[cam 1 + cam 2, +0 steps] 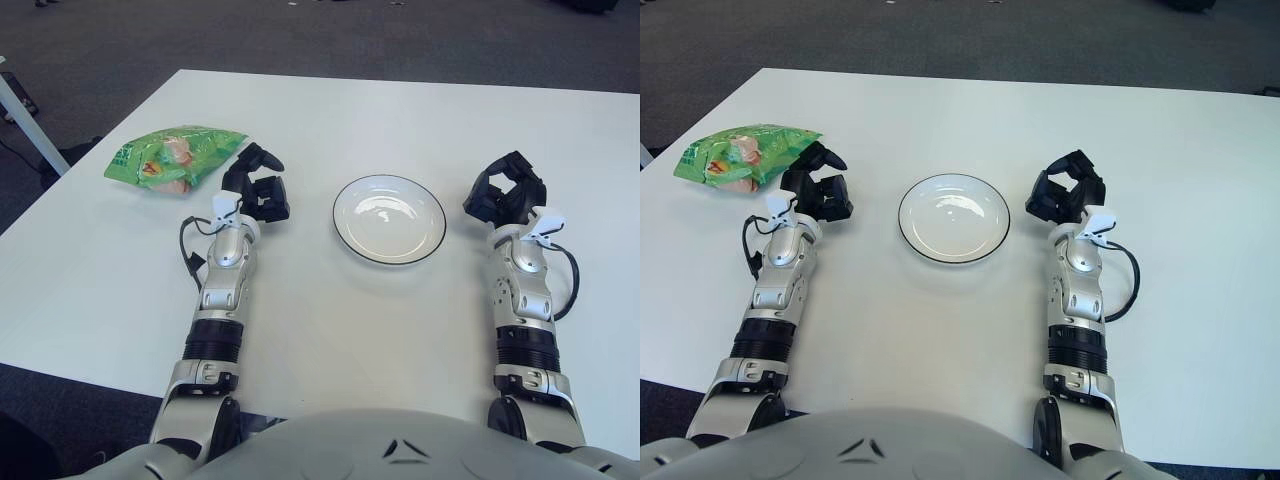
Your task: Put the snack into the plate.
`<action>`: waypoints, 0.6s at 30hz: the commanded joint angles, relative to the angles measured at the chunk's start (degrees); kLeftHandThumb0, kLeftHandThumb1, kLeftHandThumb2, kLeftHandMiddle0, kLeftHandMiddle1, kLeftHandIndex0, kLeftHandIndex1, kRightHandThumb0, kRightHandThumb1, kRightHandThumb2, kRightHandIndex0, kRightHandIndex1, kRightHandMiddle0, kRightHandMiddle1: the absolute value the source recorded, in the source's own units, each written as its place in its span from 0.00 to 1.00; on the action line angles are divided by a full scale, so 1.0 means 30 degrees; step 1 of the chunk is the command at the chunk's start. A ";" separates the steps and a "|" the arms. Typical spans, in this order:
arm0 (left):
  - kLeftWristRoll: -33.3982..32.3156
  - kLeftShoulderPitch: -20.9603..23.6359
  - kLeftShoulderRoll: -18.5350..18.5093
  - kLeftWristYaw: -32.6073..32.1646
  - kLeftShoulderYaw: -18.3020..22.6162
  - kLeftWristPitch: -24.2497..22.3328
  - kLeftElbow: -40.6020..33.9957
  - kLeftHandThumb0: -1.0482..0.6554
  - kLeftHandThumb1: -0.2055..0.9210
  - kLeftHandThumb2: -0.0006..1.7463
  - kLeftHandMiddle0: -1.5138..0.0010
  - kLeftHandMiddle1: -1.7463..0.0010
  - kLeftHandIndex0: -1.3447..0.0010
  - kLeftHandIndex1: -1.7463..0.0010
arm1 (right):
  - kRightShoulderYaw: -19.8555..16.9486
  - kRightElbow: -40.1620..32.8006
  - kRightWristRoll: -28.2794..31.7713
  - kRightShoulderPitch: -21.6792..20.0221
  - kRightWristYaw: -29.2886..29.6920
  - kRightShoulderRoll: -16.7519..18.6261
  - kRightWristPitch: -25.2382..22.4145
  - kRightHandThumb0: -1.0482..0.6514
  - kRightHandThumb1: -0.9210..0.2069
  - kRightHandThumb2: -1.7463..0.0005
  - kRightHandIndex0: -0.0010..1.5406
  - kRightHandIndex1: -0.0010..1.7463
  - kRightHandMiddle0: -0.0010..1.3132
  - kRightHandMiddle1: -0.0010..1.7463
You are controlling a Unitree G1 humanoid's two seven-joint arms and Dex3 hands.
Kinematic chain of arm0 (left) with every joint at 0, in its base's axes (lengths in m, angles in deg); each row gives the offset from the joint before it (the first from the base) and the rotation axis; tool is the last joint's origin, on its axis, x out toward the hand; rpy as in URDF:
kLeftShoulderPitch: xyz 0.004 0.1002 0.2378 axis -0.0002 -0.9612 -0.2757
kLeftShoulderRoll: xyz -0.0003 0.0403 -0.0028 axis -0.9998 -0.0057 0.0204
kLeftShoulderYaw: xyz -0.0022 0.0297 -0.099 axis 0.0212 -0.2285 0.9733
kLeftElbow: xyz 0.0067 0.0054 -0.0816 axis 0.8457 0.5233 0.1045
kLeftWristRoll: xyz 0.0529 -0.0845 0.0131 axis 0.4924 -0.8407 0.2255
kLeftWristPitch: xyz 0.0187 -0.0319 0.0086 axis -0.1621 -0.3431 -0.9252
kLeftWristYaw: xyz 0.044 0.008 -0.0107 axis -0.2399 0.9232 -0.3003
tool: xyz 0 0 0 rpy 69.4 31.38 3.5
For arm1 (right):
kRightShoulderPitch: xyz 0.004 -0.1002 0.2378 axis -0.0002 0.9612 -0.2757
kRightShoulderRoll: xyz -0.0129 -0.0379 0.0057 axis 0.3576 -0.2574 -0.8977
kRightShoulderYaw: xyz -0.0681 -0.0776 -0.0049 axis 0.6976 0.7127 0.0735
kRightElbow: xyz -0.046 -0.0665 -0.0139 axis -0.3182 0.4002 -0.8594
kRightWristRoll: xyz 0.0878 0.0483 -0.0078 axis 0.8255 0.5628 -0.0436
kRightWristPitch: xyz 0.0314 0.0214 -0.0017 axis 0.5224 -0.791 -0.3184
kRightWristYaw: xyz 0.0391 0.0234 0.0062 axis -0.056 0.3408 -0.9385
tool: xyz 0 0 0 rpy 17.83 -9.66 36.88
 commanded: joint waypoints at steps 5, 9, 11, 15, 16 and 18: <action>0.0517 -0.2512 0.0848 -0.0477 -0.0305 0.0220 0.1263 0.30 0.36 0.84 0.09 0.00 0.47 0.00 | -0.0480 0.1036 0.0428 0.2559 -0.0144 0.0620 -0.0534 0.32 0.58 0.21 0.86 1.00 0.50 1.00; 0.0553 -0.2554 0.0817 -0.0393 -0.0332 0.0297 0.1205 0.30 0.36 0.84 0.09 0.00 0.47 0.00 | -0.0535 0.1015 0.0453 0.2538 -0.0168 0.0648 -0.0627 0.32 0.58 0.21 0.87 1.00 0.50 1.00; 0.0554 -0.2563 0.0799 -0.0340 -0.0343 0.0340 0.1205 0.30 0.36 0.84 0.09 0.00 0.47 0.00 | -0.0562 0.1020 0.0468 0.2522 -0.0190 0.0650 -0.0662 0.32 0.59 0.21 0.87 1.00 0.50 1.00; 0.0535 -0.2598 0.0778 -0.0307 -0.0360 0.0341 0.1138 0.30 0.36 0.84 0.09 0.00 0.47 0.00 | -0.0624 0.1052 0.0486 0.2507 -0.0306 0.0650 -0.0675 0.32 0.59 0.20 0.87 1.00 0.50 1.00; 0.0512 -0.2631 0.0777 -0.0308 -0.0349 0.0296 0.1066 0.30 0.36 0.84 0.09 0.00 0.47 0.00 | -0.0621 0.0991 0.0470 0.2535 -0.0302 0.0676 -0.0693 0.32 0.59 0.20 0.87 1.00 0.51 1.00; 0.0486 -0.2673 0.0776 -0.0313 -0.0336 0.0239 0.0967 0.30 0.36 0.84 0.09 0.00 0.47 0.00 | -0.0615 0.0908 0.0442 0.2568 -0.0290 0.0712 -0.0717 0.32 0.59 0.20 0.87 1.00 0.51 1.00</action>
